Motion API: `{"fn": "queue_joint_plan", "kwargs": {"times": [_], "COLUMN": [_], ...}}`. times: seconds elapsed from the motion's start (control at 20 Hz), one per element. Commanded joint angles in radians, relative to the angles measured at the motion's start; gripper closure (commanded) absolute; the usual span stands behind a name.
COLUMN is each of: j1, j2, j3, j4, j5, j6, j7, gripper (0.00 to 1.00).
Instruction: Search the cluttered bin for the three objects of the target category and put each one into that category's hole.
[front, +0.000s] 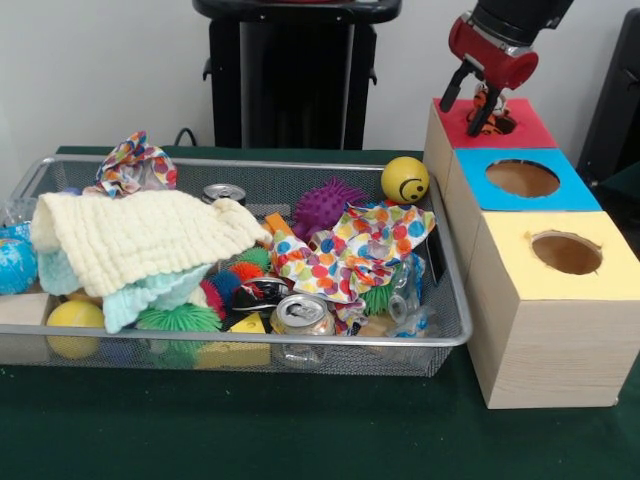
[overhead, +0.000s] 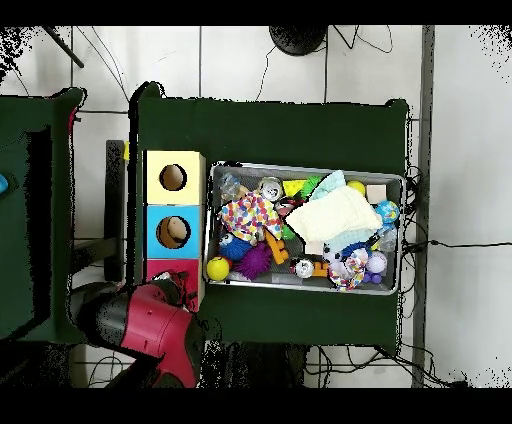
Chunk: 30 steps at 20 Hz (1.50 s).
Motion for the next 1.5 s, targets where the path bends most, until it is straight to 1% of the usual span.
{"fn": "queue_joint_plan", "kwargs": {"times": [0.05,0.4,0.55,0.75,1.0,1.3,1.4,1.5], "j1": [-0.052,-0.055,-0.049,-0.047,-0.082,-0.108,-0.127,-0.147], "j2": [0.093,0.087,0.074,0.031,-0.018,-0.083,-0.112,-0.138], "j3": [0.099,0.088,0.062,0.001,-0.050,-0.153,-0.156,-0.137], "j4": [-0.035,-0.037,-0.041,-0.066,-0.098,-0.169,-0.184,-0.184], "j5": [0.093,0.105,0.103,0.070,0.023,-0.047,-0.059,-0.050], "j6": [-0.057,-0.054,-0.030,0.073,0.167,0.335,0.380,0.408], "j7": [0.296,0.292,0.296,0.278,0.215,0.155,0.132,0.133], "gripper": [0.00,0.00,0.00,0.00,0.00,0.00,0.00,0.00]}}
